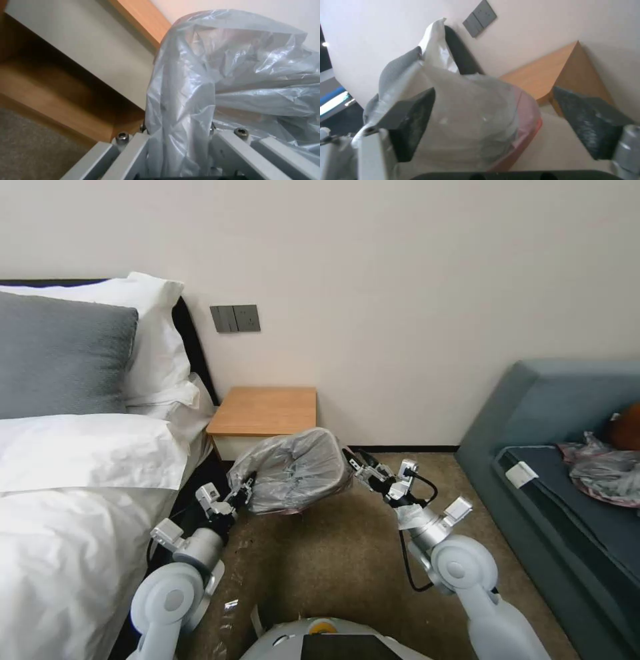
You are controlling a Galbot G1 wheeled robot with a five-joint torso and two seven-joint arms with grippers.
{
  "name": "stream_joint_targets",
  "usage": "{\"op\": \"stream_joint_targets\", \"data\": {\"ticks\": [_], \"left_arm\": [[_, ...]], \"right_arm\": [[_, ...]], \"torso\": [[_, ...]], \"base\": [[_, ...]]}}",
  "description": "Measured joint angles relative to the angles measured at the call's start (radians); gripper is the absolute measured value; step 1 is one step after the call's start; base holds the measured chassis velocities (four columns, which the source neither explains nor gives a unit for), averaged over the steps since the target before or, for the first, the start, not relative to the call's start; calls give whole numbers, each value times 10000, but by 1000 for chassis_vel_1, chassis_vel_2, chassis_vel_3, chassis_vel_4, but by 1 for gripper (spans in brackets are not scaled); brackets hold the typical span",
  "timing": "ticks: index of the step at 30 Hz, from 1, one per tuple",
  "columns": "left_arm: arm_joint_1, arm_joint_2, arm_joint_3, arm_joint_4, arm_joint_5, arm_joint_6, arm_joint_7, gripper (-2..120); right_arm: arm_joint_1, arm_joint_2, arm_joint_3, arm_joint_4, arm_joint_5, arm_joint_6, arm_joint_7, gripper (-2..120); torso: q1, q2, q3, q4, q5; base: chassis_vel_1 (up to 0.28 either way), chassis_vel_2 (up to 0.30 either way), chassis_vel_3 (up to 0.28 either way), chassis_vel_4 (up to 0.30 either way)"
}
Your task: Pick up the garbage bag from the table and place it over the trash can.
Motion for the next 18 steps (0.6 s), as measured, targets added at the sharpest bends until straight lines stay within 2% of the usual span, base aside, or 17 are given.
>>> {"op": "stream_joint_targets", "data": {"ticks": [1,7,9,10,12,13,15,16,18], "left_arm": [[-33,-2,-12,20,46,-23,-170,5],[-73,71,64,215,878,-103,-265,5],[-52,170,218,279,1497,-111,-250,5],[-52,170,218,279,1497,-111,-250,5],[-40,262,423,315,2124,-107,-235,5],[-40,262,423,315,2124,-107,-235,5],[-5,285,572,312,2561,-102,-232,5],[-5,285,572,312,2561,-102,-232,5],[45,284,840,295,3209,-120,-240,5]], "right_arm": [[3,-110,76,126,4,56,74,97],[270,-572,122,963,476,111,671,100],[662,-1033,74,1448,646,-15,1065,100],[662,-1033,74,1448,646,-15,1065,100],[1116,-1718,-13,1823,578,-391,1224,100],[1116,-1718,-13,1823,578,-391,1224,100],[1548,-2401,-267,2043,276,-628,1240,93],[1548,-2401,-267,2043,276,-628,1240,93],[2013,-3321,-552,2213,-167,-890,1014,84]], "torso": [[0,-1,0,0,0],[0,0,0,0,0],[0,0,0,0,-1],[0,0,0,0,-1],[0,0,0,-1,-2],[0,0,0,-1,-2],[0,0,0,0,3],[0,0,0,0,3],[0,0,1,2,1]], "base": [[0,0,0,0],[0,0,0,0],[0,0,0,0],[0,0,0,0],[0,0,0,0],[0,0,0,0],[0,0,0,0],[0,0,0,0],[0,0,0,0]]}}
